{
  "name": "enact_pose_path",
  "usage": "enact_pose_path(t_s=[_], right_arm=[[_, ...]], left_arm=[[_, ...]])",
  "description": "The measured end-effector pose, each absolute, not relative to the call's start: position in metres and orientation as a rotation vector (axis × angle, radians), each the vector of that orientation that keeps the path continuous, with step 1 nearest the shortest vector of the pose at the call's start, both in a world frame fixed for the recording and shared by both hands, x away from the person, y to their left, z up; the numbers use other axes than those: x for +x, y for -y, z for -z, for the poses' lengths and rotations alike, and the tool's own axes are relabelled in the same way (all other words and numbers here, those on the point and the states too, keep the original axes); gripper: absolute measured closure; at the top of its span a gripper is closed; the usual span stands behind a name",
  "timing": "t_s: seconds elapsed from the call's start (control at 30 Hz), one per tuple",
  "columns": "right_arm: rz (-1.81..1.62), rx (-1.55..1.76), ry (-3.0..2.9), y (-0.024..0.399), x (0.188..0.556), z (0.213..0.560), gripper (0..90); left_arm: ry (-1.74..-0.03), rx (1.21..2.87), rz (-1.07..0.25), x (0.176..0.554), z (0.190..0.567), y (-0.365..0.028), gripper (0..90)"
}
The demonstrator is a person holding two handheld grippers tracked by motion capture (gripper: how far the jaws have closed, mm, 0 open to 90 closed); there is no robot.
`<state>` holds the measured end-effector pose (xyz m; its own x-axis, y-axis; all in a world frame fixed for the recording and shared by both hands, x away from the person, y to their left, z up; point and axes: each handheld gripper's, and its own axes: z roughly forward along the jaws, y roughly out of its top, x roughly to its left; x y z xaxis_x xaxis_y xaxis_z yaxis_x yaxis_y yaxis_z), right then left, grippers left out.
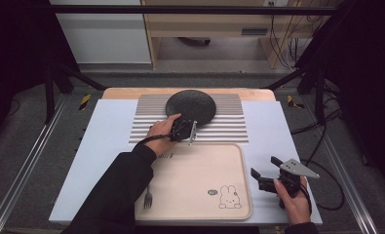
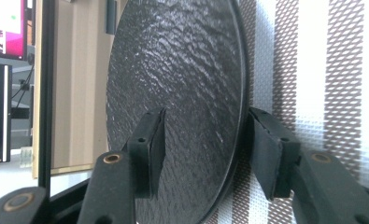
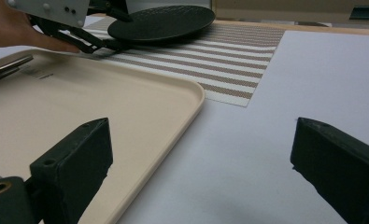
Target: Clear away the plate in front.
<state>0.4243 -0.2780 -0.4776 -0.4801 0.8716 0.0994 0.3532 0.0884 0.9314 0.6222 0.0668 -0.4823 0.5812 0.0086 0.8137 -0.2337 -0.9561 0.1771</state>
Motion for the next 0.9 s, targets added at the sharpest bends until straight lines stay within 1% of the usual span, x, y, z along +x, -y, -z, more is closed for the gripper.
enact_pose_path(t_s=[0.2, 0.67, 0.8, 0.9], right_arm=[[-1.381, 1.206, -1.885, 0.2777, 0.4246, 0.478, 5.9], [-1.382, 1.201, -1.887, 0.2779, 0.4249, 0.4781, 6.0], [-1.384, 1.2, -1.885, 0.2781, 0.4249, 0.478, 6.0], [-1.382, 1.2, -1.887, 0.278, 0.4249, 0.478, 6.0]], left_arm=[[0.186, 2.545, -1.32, 0.6241, 0.4845, -0.0663, 54.9], [0.252, 2.565, -1.353, 0.6234, 0.4889, -0.0619, 64.7], [0.266, 2.582, -1.337, 0.6225, 0.4904, -0.061, 71.6], [0.294, 2.586, -1.348, 0.621, 0.4919, -0.0606, 77.7]])
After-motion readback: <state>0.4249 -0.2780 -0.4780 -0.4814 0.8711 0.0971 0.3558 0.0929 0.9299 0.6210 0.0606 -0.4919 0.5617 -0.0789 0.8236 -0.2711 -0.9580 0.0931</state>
